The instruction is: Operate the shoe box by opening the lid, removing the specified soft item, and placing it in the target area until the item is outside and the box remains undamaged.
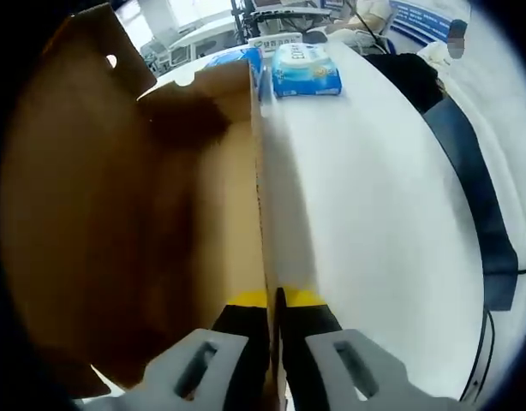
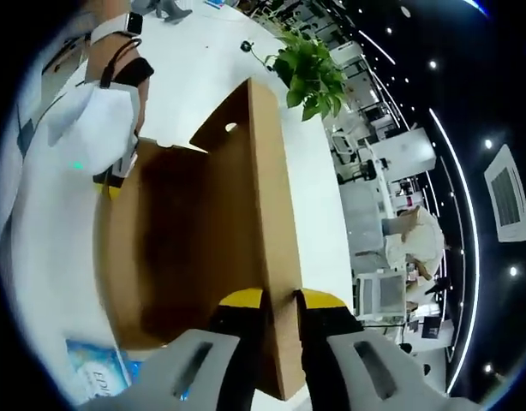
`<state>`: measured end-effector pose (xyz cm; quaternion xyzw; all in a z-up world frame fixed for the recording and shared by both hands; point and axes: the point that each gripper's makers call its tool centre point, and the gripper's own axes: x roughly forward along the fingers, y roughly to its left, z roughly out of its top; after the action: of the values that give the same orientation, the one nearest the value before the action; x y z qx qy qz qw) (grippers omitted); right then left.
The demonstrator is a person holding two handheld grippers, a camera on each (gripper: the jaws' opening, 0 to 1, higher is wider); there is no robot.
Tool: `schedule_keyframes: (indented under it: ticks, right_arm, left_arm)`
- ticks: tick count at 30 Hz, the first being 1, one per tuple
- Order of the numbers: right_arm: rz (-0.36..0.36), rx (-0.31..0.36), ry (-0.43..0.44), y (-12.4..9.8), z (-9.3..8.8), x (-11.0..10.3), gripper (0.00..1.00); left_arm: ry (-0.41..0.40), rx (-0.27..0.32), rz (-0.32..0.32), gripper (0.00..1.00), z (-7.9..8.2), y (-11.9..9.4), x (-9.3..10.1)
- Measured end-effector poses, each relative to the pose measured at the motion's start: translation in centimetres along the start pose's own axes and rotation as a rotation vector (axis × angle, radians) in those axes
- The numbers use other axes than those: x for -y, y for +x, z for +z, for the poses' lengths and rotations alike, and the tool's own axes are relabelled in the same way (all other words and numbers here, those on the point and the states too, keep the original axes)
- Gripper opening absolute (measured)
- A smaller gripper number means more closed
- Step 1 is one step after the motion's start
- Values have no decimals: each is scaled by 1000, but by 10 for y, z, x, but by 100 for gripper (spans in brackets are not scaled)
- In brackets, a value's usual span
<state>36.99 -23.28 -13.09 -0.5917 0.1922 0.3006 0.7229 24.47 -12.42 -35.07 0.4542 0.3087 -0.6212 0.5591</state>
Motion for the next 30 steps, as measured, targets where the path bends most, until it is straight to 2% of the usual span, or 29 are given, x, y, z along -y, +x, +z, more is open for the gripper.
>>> schedule_keyframes:
  ticks: [12,17,22,25,27,30]
  right_arm:
    - [25,31,11,-11,6,-6,12]
    - [37,48,-13,-9,11,-9,13]
    - [31,67,2,-11,16,-1,19]
    - [59,55,0,-9,14,-5,27]
    - [94,59,47,-7,13,-11,32]
    - [110,53,53,-6,12,-13,37]
  left_arm:
    - [3,-4,1,1,2,-1,-1]
    - [1,-5,3,1,2,-2,-1]
    - [-3,-4,1,1,2,-2,0]
    - [-3,-4,2,1,2,-2,-1]
    - [-3,-3,2,1,2,-2,-1]
    - [-6,-1,2,1,3,-2,0]
